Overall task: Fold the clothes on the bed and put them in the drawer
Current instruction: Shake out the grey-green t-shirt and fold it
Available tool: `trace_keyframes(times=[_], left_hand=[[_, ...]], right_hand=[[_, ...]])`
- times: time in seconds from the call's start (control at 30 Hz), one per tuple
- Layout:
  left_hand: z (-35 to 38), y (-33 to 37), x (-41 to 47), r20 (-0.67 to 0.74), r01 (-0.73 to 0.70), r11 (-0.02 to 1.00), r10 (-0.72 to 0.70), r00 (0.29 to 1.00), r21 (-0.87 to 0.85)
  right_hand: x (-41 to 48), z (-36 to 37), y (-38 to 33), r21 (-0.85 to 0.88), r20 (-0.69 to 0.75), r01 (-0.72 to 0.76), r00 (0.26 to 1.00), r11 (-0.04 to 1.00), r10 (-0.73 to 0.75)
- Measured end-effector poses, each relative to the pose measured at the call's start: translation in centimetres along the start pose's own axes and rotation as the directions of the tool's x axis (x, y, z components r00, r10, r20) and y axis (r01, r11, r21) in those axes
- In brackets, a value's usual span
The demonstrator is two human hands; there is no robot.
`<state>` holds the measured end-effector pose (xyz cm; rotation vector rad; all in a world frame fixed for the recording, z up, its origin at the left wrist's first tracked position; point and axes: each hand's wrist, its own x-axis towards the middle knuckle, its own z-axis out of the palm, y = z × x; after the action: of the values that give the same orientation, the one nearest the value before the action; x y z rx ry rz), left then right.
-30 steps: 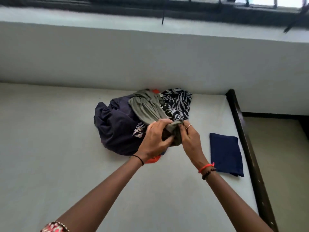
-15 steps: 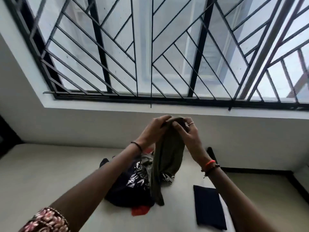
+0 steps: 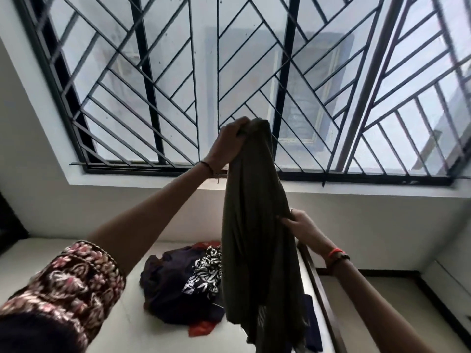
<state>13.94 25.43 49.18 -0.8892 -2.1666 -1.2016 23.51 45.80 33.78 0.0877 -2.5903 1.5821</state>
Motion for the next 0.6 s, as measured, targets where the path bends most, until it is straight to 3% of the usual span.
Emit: trace_keyframes(times=[0.07,0.17,0.4,0.6], left_hand=[[-1.0,0.8,0.6,-0.045,-0.002,1.000,0.003,0.999,0.018],[-2.2,0.6,1.4,-0.072,0.020,0.997,-0.015,0.997,0.079],[-5.1,-2.2,1.7,-0.188,0.179,0.974,-0.151,0.971,0.142],[-7.7,-7.2,1.3,-0.253,0.310,0.929,-0.255,0.933,0.204]], right_hand=[[-1.4,-0.5,1.5,-0.105,0.051,-0.078,0.995,0.991,0.084],[-2.9,-1.5,3.0,-0.192,0.018,-0.159,0.986,0.969,0.166],[-4.4,-4.3,3.3,-0.345,-0.281,-0.331,0.929,0.878,0.240],[-3.9,-6.5,2.6,-0.317,-0.445,-0.427,0.855,0.847,0.265]])
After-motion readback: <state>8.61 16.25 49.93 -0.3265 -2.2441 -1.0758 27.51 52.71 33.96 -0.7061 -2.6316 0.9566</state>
